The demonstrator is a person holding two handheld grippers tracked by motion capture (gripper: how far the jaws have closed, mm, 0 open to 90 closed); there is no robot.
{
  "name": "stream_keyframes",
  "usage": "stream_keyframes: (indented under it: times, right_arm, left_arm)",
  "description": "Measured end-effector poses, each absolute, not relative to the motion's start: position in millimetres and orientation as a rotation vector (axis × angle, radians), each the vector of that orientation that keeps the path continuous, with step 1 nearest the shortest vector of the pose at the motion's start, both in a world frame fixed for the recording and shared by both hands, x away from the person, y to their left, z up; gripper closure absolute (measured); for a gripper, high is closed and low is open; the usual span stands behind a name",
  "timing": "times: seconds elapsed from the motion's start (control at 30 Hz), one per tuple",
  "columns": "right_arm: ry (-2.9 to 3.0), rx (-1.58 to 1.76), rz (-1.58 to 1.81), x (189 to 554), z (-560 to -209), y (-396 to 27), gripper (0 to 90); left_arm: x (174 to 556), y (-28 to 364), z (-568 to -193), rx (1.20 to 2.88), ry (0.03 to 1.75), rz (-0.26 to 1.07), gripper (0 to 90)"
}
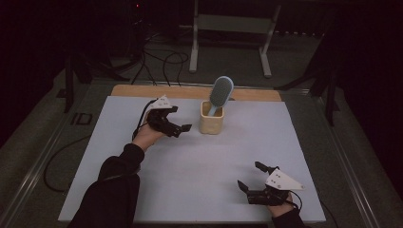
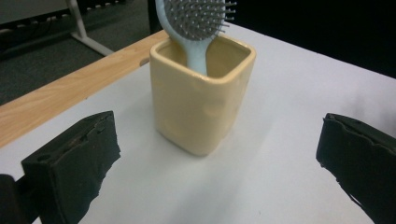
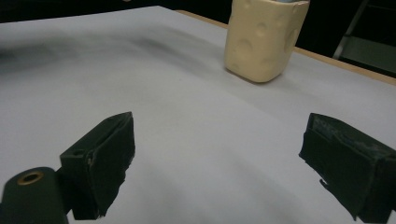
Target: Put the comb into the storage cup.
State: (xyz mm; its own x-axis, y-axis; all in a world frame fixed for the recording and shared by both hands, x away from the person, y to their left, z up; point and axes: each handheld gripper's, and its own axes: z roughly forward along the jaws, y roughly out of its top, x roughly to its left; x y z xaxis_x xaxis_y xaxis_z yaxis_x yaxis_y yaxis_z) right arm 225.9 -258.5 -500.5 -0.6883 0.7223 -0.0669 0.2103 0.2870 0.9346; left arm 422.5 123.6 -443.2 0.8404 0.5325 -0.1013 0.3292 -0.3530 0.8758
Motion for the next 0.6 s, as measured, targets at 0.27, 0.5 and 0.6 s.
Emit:
stream_keyframes:
  times: [0.27, 0.5, 0.6]
  right_arm:
    - [2.079, 0.829, 1.395, 226.0, -500.5, -257.9, 9.5]
    - [2.082, 0.830, 1.392, 225.8, -500.5, -256.5, 9.5]
    - [2.081, 0.828, 1.390, 225.5, -500.1, -256.6, 9.5]
  left_arm:
    - [402.6, 146.8, -444.4, 1.966, 0.651, 0.251, 0.0]
    - [386.6, 164.2, -446.2, 1.965, 0.662, 0.253, 0.0]
    - [378.7, 170.4, -448.6, 1.968, 0.664, 0.255, 0.0]
